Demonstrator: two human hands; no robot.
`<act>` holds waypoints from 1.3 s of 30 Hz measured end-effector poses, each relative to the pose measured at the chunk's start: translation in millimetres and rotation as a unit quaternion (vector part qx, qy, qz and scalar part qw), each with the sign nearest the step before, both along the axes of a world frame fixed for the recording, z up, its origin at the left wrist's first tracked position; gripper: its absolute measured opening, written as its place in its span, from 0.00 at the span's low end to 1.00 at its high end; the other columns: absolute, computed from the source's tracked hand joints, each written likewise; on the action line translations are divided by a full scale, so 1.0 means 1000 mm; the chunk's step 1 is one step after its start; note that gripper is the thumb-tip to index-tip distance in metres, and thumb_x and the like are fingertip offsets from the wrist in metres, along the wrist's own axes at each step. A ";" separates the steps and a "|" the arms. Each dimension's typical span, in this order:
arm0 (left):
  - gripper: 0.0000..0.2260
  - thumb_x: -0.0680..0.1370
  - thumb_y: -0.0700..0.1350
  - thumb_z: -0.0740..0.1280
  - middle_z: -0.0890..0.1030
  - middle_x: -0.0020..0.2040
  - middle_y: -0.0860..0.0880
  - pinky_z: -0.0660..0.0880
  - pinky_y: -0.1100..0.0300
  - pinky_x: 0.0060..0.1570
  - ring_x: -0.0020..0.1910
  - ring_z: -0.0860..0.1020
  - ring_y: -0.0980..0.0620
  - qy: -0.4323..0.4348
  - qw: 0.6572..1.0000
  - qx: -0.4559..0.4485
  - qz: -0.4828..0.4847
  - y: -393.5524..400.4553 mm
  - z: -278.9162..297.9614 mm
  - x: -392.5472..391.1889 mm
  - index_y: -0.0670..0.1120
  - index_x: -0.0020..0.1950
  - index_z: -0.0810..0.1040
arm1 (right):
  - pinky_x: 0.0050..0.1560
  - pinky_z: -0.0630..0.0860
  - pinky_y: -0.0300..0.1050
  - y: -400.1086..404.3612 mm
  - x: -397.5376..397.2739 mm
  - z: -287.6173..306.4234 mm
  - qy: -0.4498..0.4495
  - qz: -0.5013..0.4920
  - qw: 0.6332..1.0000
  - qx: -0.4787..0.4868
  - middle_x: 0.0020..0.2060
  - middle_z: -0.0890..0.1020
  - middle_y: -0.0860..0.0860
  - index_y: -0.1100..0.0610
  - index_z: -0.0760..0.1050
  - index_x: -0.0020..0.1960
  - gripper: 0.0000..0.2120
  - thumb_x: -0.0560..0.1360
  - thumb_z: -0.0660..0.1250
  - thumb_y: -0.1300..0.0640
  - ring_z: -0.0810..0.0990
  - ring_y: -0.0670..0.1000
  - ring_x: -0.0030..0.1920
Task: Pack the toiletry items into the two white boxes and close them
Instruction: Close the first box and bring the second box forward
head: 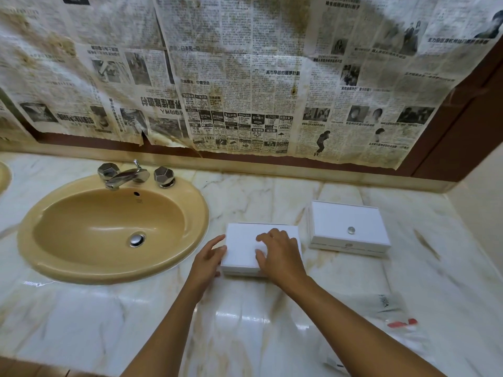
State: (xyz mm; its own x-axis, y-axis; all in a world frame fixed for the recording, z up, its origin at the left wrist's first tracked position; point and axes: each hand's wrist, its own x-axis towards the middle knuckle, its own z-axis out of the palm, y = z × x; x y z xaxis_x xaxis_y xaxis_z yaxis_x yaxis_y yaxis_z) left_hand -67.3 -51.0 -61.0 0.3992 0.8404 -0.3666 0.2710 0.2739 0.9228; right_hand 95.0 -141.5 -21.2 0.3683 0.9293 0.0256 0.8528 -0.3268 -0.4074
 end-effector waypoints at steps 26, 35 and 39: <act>0.10 0.80 0.47 0.61 0.82 0.40 0.53 0.68 0.59 0.36 0.40 0.78 0.51 0.150 0.970 0.178 0.067 0.012 -0.008 0.039 0.49 0.46 0.82 | 0.60 0.71 0.48 0.011 0.026 -0.012 0.356 -0.319 0.878 0.008 0.72 0.66 0.51 0.51 0.49 0.77 0.34 0.77 0.61 0.49 0.68 0.55 0.69; 0.10 0.80 0.44 0.62 0.82 0.44 0.51 0.70 0.58 0.43 0.45 0.78 0.49 0.152 0.966 0.195 0.080 0.049 0.006 0.064 0.44 0.52 0.83 | 0.61 0.73 0.50 0.047 0.048 -0.008 0.376 -0.314 0.872 0.015 0.72 0.67 0.51 0.52 0.49 0.78 0.34 0.77 0.61 0.49 0.70 0.55 0.68; 0.11 0.80 0.45 0.62 0.82 0.44 0.50 0.70 0.58 0.43 0.45 0.78 0.48 0.164 0.966 0.182 0.086 0.060 0.004 0.071 0.44 0.53 0.83 | 0.61 0.72 0.50 0.057 0.054 -0.009 0.384 -0.312 0.869 0.006 0.73 0.66 0.52 0.52 0.48 0.78 0.34 0.77 0.61 0.49 0.69 0.56 0.68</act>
State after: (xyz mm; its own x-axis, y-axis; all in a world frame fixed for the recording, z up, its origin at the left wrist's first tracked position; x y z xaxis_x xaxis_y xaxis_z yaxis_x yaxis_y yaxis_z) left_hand 3.7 8.9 -56.6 0.1557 0.9809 -0.1171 0.5451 0.0135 0.8383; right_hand 148.5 -84.6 -30.6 0.7136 0.5435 -0.4420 -0.0141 -0.6197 -0.7847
